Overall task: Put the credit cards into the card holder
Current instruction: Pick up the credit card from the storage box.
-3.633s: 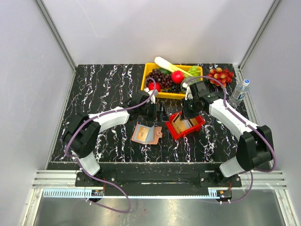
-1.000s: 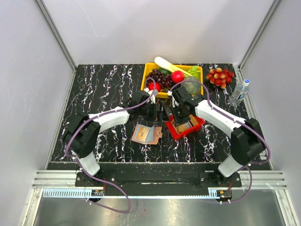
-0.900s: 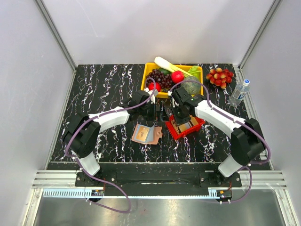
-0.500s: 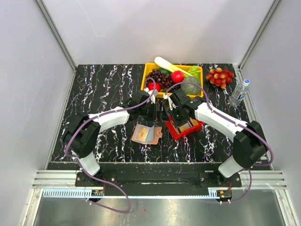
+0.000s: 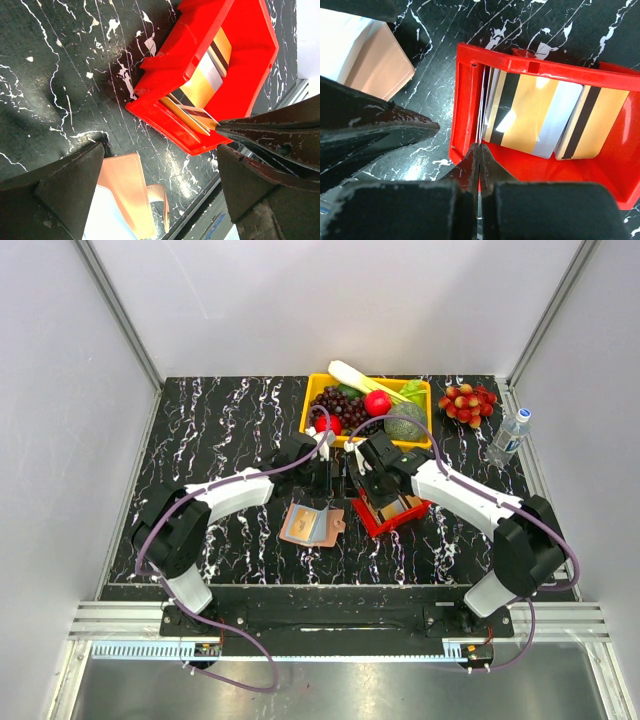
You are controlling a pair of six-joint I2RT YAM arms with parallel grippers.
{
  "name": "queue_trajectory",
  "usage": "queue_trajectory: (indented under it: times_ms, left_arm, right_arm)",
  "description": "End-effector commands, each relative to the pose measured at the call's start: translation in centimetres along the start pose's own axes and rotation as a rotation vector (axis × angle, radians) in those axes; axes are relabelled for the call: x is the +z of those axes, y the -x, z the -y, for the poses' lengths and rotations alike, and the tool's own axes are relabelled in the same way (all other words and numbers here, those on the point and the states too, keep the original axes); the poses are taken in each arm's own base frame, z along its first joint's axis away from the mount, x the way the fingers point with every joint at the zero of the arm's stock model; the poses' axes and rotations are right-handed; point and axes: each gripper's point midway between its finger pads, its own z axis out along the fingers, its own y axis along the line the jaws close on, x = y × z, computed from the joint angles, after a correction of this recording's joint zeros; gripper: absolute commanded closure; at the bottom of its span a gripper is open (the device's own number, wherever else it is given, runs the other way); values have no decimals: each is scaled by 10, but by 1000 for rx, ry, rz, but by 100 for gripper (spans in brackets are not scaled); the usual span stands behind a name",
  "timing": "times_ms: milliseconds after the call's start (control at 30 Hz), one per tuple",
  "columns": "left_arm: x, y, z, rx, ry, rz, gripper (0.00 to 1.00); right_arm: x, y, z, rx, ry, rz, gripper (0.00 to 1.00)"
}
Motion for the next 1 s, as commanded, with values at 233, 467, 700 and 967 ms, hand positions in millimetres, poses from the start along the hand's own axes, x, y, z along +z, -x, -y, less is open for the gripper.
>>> queue_trajectory:
  times_ms: [233,467,700,967]
  left_arm:
    - [-9,18,20,36,-55,69,1]
    - [-9,17,19,36,-53,67,1]
    - [-9,17,19,38,-53,67,1]
    - [-8,16,18,38,-51,63,1]
  right_arm:
    - [-13,2,8,-164,-77,68,100]
    - [-11,12,10,-187,-120,118,100]
    - [-13,6,5,-349,-109,184,100]
    - [-16,9,0,-387,-79,285,100]
